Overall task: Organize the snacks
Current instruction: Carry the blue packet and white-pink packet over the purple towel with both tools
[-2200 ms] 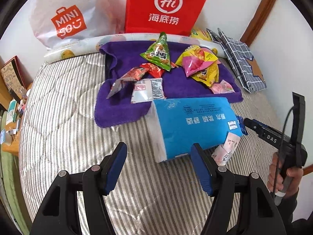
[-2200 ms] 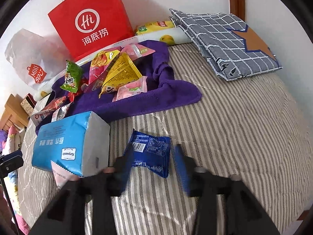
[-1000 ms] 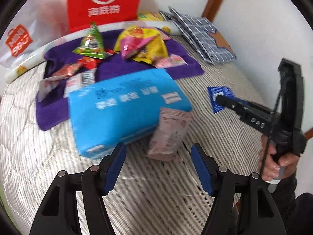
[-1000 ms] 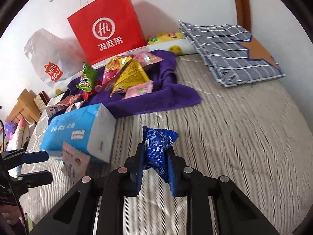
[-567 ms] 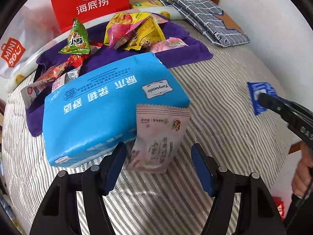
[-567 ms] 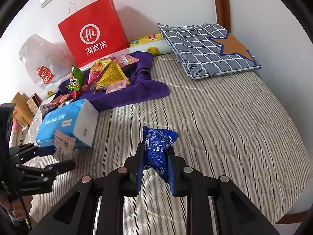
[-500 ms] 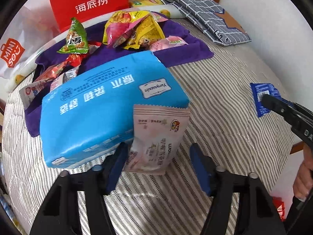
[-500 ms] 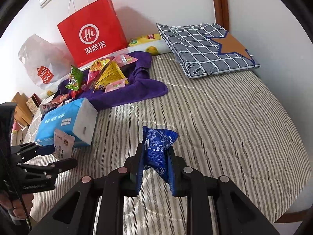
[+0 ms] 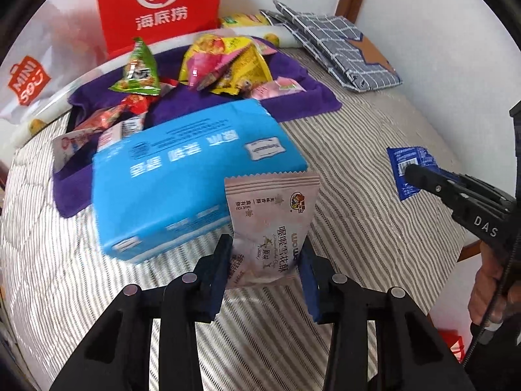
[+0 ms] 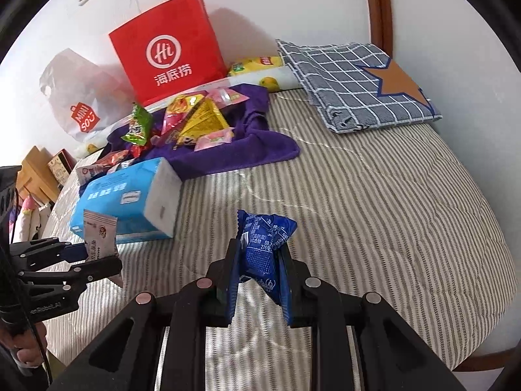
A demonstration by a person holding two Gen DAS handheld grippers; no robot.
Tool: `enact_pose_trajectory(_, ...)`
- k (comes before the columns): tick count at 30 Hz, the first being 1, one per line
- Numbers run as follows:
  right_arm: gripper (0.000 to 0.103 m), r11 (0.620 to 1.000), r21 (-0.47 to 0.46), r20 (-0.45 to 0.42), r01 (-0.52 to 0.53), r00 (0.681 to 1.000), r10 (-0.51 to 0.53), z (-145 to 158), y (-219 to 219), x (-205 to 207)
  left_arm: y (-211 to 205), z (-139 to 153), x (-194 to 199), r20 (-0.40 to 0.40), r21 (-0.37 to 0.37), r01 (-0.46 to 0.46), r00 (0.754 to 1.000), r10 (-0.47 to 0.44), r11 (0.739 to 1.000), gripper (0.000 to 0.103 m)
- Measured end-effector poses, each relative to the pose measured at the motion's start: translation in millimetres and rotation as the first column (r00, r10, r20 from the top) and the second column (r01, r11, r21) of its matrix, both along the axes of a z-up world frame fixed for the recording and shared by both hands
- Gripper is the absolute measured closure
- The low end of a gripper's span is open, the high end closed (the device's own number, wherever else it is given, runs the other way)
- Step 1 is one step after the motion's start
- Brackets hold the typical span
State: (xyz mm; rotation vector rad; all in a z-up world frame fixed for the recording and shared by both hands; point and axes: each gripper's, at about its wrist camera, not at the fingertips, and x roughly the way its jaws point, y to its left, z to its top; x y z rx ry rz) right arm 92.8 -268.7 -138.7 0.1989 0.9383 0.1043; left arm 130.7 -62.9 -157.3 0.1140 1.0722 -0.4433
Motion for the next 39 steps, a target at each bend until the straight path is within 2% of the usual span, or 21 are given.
enact_pose_trajectory(6,0.083,1.000,-0.015,0.013,-0.027,1.000,0.027,11,23,-1,26,12,-6,0.009,-0.059,-0.031,0.999,0.031,0.998,0.063)
enact_pose_trajectory(18,0.083,0.997,-0.043,0.036,-0.064,0.997,0.066,34,63,15,71,39,-6,0.067,-0.126,-0.084,0.993,0.093,0.989,0.063)
enact_pose_trajectory(26,0.083,0.996,-0.051,0.045,-0.072,0.996,0.074,44,78,28,90,51,10,0.084,-0.147,-0.108,0.989,0.121,0.983,0.063)
enact_pose_trajectory(39,0.083,0.996,-0.060,0.052,-0.063,0.996,0.066,48,82,61,97,71,49,0.128,-0.155,-0.120,0.982,0.140,0.981,0.063)
